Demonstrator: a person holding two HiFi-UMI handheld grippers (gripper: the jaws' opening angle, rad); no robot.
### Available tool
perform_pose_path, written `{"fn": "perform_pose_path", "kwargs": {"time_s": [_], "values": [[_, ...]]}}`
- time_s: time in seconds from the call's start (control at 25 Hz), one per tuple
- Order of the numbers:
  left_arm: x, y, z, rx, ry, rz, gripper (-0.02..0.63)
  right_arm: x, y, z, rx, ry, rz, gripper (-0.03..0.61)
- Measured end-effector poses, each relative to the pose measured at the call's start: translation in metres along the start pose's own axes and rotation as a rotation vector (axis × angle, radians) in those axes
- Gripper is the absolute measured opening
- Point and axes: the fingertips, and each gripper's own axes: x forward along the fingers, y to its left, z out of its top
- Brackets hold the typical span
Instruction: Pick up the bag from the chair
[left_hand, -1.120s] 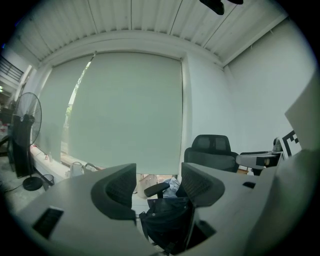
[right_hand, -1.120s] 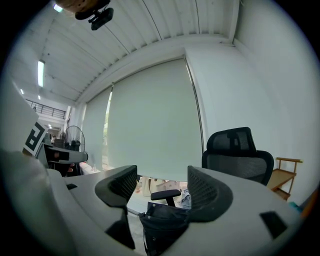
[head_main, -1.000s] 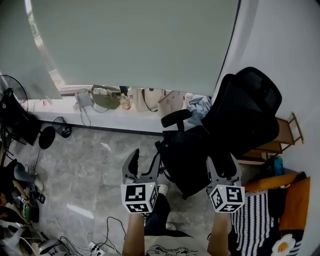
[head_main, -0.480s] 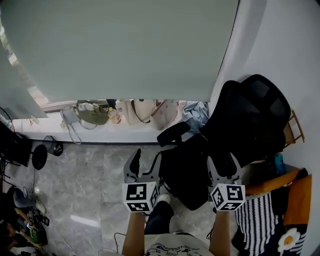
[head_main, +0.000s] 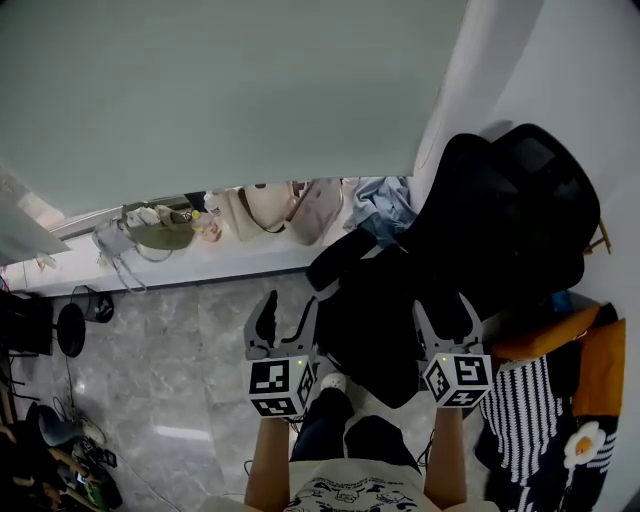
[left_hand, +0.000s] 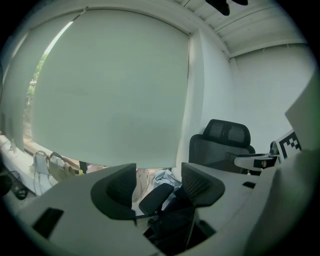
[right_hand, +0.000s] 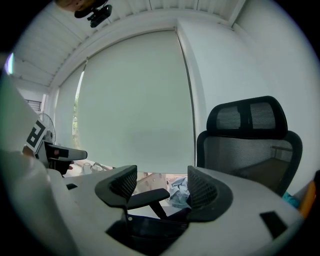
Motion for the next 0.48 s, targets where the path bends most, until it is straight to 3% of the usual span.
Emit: {"fn": "perform_pose_path", "kwargs": {"time_s": [0.48], "values": [[0.054,0.012,-0.065,-0.079,0.130,-0.025,0.287,0.050,-0.022,-0.061,-0.030,0.112,0.026,0.331]]}}
